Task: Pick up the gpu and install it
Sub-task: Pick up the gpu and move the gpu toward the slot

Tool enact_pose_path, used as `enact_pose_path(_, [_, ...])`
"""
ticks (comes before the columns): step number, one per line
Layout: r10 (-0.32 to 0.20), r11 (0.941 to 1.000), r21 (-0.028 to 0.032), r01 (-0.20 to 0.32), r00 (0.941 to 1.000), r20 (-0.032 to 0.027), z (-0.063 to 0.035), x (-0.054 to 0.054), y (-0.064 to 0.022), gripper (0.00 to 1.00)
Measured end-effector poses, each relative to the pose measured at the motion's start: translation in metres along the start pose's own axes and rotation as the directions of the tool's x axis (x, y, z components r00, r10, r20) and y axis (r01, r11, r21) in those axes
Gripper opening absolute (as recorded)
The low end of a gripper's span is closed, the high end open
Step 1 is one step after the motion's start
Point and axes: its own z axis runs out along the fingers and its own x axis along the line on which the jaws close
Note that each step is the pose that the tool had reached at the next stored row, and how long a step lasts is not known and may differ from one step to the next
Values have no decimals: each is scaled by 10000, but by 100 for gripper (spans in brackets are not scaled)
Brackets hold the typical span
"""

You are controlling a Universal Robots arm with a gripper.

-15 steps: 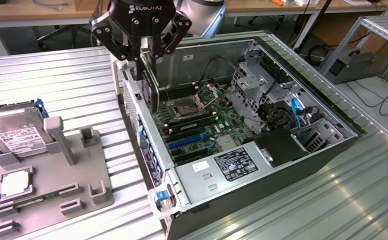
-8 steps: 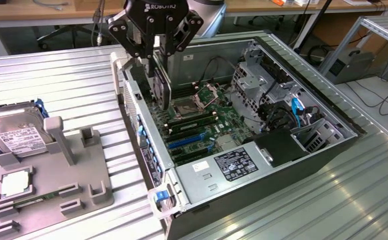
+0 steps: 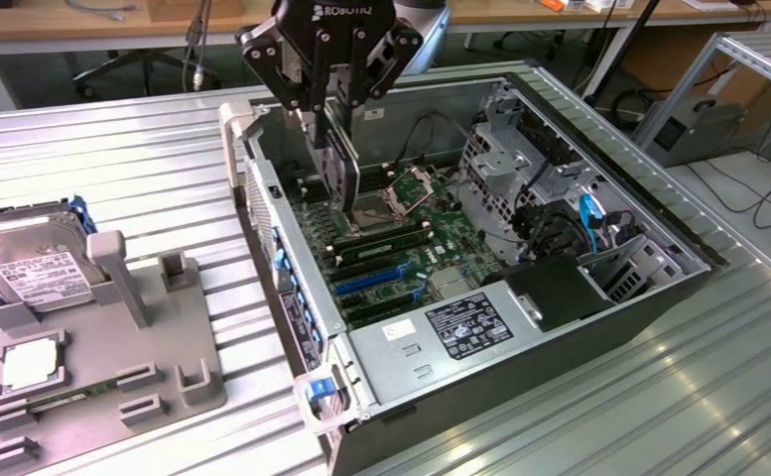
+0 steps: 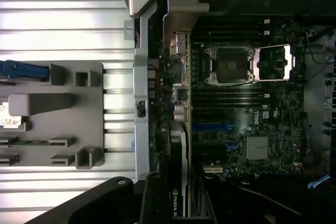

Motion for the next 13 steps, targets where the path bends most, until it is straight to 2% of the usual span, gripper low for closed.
enact_pose_path(8, [-1, 10000, 0, 1, 10000, -1, 3, -137, 22, 27])
enact_pose_path(10, [0, 10000, 0, 0, 10000, 0, 5, -193, 33, 27])
enact_pose_path(12, [1, 10000, 1, -1, 10000, 0, 7, -311, 51, 27])
enact_pose_path(13, [0, 10000, 1, 0, 10000, 0, 7, -312, 51, 27])
